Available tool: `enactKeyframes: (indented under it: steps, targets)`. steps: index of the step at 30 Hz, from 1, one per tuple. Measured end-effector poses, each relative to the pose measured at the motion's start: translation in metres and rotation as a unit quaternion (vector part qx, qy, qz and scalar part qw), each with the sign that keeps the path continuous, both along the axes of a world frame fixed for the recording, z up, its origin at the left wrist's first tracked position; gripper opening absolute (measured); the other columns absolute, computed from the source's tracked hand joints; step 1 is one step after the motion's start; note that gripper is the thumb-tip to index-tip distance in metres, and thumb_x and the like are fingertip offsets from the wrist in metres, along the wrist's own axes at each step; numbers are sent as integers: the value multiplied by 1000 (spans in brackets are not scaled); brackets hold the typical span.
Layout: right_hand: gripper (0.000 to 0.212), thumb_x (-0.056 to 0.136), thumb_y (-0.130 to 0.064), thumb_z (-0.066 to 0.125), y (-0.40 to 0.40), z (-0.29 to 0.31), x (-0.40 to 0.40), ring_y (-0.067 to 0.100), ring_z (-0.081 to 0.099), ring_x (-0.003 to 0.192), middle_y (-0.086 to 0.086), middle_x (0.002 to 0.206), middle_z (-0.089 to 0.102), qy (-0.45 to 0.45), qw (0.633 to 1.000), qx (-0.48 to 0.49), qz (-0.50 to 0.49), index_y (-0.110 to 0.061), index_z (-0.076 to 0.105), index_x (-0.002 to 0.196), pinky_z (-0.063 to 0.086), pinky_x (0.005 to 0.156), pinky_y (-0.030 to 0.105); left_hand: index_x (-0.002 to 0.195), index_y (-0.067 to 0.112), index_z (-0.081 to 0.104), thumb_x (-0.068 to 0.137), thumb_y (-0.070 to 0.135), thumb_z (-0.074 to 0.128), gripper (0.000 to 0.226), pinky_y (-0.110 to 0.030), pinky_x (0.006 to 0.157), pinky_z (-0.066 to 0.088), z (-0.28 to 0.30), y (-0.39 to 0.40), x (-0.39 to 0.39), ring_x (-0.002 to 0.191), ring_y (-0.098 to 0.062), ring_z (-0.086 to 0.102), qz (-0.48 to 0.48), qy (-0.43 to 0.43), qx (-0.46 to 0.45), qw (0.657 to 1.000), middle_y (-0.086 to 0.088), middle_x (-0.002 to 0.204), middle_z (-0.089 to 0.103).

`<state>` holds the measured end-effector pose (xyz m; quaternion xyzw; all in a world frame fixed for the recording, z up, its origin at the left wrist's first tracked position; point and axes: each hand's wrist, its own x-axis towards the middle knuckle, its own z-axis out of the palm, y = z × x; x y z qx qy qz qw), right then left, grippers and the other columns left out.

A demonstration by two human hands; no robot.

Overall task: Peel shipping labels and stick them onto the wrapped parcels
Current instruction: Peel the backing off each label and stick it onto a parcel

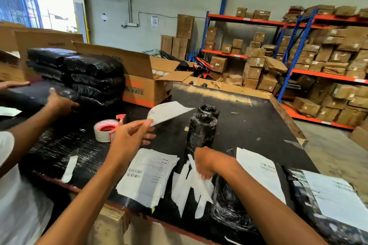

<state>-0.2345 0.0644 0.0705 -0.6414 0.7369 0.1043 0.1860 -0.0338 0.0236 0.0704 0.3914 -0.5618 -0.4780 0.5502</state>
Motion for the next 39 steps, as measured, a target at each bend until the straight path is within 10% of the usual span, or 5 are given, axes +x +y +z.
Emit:
enactKeyframes:
  steps: [4,7,14,20,39]
  targets:
    - [34,80,-21,73,9,7,-2,30,63,82,13,88,64,55,991,-114,38,-12,45,63,51,73,37,111,16,69,91,13,60,22,-21,73,58,-4,5,0,92,-15,72,-63,-1,-28,998,2,104,73]
    - [25,88,-20,65,10,19,-18,19,56,61,17,78,65,-120,976,-180,-19,-1,64,72,56,64,33,110,12,69,89,7,61,23,-19,73,57,0,4,-3,96,-16,70,-93,-2,-47,995,-3,108,73]
    - [49,102,-36,30,27,72,-56,35,71,88,25,98,72,-639,703,-250,-187,0,63,99,58,79,39,118,6,65,87,3,62,32,-16,76,55,12,0,-24,106,-15,67,-113,3,-78,991,0,121,66]
    - [34,86,-27,68,19,84,-71,24,73,81,16,93,75,-584,713,-340,-187,2,63,104,60,74,32,116,17,67,82,5,68,36,-19,84,55,23,0,-50,102,-14,67,-118,10,-103,988,5,125,63]
    - [26,81,1,71,-17,120,-146,23,72,76,12,90,72,-563,696,-420,-153,-4,55,101,60,60,26,101,18,60,82,-12,60,36,-29,86,52,21,-29,-134,95,-12,67,-86,-84,-109,987,-3,101,66]
